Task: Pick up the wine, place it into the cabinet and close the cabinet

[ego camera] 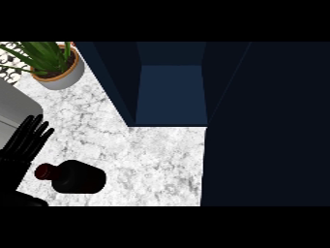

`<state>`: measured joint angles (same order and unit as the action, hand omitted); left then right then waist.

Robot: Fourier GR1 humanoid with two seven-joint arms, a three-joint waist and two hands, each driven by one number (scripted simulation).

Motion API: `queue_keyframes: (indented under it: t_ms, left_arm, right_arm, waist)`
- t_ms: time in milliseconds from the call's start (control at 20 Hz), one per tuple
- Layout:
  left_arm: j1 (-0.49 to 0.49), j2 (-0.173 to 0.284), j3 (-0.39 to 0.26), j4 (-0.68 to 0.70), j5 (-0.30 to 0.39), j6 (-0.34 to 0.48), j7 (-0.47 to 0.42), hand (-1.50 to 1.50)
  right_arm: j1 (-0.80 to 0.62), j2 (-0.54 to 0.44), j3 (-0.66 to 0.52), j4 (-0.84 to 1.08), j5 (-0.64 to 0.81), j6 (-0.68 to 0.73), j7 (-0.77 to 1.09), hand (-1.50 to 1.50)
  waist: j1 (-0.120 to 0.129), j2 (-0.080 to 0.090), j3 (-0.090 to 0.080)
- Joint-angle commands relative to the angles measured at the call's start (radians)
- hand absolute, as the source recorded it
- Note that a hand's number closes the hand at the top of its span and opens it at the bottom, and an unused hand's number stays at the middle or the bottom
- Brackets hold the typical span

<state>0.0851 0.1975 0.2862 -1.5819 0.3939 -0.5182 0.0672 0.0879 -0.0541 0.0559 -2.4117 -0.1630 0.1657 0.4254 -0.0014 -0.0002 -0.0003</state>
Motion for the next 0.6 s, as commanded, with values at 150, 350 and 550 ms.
queue_keyframes:
  t_ms: [150, 350, 550]
  left_arm:
    - [-0.024, -0.021, -0.008, 0.182, -0.126, -0.042, -0.185, -1.50]
    - [-0.019, -0.003, -0.003, 0.292, -0.170, -0.080, -0.263, -1.50]
    - [-0.090, 0.004, 0.003, 0.423, -0.210, -0.072, -0.340, -1.50]
  right_arm:
    - [0.000, 0.014, 0.009, 0.006, 0.015, 0.005, -0.017, -1.50]
    - [0.014, 0.009, -0.006, -0.001, -0.007, 0.022, -0.019, -1.50]
    - [0.079, 0.008, 0.007, -0.081, -0.031, 0.027, 0.004, -1.50]
  waist:
    - [0.000, 0.000, 0.000]
    - [-0.001, 0.000, 0.000]
    - [-0.006, 0.000, 0.000]
